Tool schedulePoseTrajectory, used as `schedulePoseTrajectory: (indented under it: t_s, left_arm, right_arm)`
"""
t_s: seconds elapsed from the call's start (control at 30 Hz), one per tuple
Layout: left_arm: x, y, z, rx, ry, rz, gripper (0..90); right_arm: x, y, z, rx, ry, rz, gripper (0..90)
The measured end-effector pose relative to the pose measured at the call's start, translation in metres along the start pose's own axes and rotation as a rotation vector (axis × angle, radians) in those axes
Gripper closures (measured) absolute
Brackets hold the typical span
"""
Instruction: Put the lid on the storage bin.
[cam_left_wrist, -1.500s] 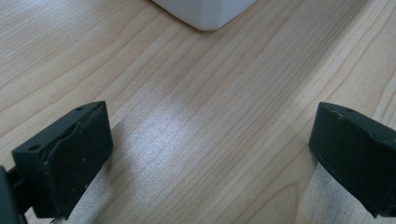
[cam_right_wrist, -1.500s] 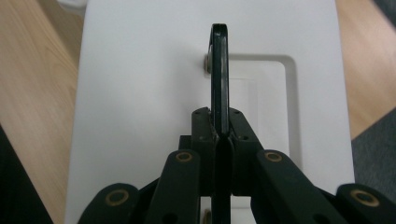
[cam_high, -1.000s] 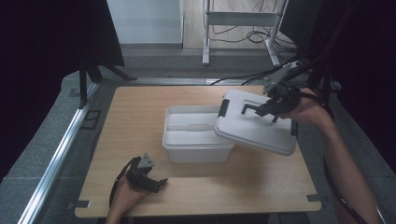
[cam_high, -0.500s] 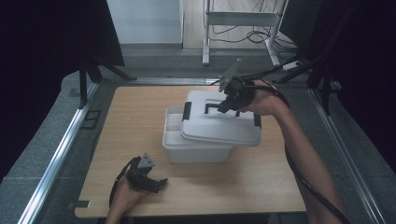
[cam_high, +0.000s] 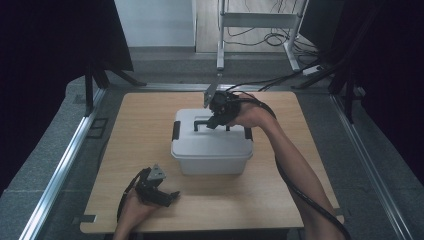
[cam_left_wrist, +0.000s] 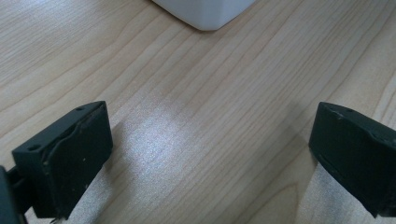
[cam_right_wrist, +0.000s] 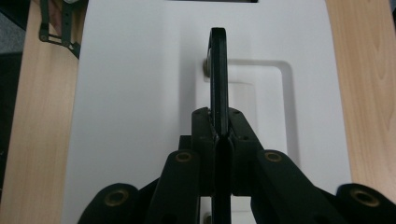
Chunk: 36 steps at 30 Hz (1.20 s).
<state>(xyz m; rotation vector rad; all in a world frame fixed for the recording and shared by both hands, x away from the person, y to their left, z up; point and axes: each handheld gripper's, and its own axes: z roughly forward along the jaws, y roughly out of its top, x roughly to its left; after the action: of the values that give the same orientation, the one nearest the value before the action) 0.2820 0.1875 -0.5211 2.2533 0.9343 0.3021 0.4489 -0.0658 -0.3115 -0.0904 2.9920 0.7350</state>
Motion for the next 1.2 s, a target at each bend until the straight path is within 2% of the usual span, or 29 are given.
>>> schedulePoseTrajectory:
  t_s: [0.13,0.2,0.33,0.43,0.53,0.63,0.73,0.83,0.93,1.2]
  left_arm:
    - [0.000,0.000,0.000,-0.002,0.000,-0.003,0.0]
    - [0.000,0.000,0.000,-0.003,0.000,-0.003,0.0]
    - [0.000,0.000,0.000,-0.002,0.000,-0.003,0.0]
    - [0.000,0.000,0.000,-0.003,0.001,-0.004,0.0]
    - [0.000,0.000,0.000,-0.003,0.001,-0.004,0.0]
    - [0.000,0.000,0.000,-0.003,0.001,-0.004,0.0]
    - [0.000,0.000,0.000,-0.003,0.002,-0.004,0.0]
    - [0.000,0.000,0.000,-0.002,0.001,-0.006,0.0]
    - [-0.001,0.000,0.000,-0.003,0.002,-0.008,0.0]
    - [-0.001,0.000,0.000,-0.003,0.004,-0.008,0.0]
  right_arm:
    - [-0.005,-0.005,0.010,0.034,-0.014,0.017,83.4]
    - [-0.007,-0.009,0.012,0.032,-0.007,0.032,83.4]
    - [-0.003,-0.009,0.020,0.022,-0.015,0.021,83.2]
    - [-0.007,-0.011,0.020,0.006,-0.022,0.056,82.3]
    - [-0.004,-0.012,0.020,-0.005,-0.023,0.045,81.6]
    - [0.001,-0.014,0.017,-0.029,-0.015,0.055,62.6]
    - [0.006,-0.015,0.012,-0.046,-0.046,0.064,45.4]
    - [0.012,-0.018,0.008,-0.067,-0.076,0.072,33.5]
    - [0.016,-0.022,0.005,-0.076,-0.106,0.089,27.0]
    - [0.023,-0.044,-0.008,-0.098,-0.181,0.190,18.7]
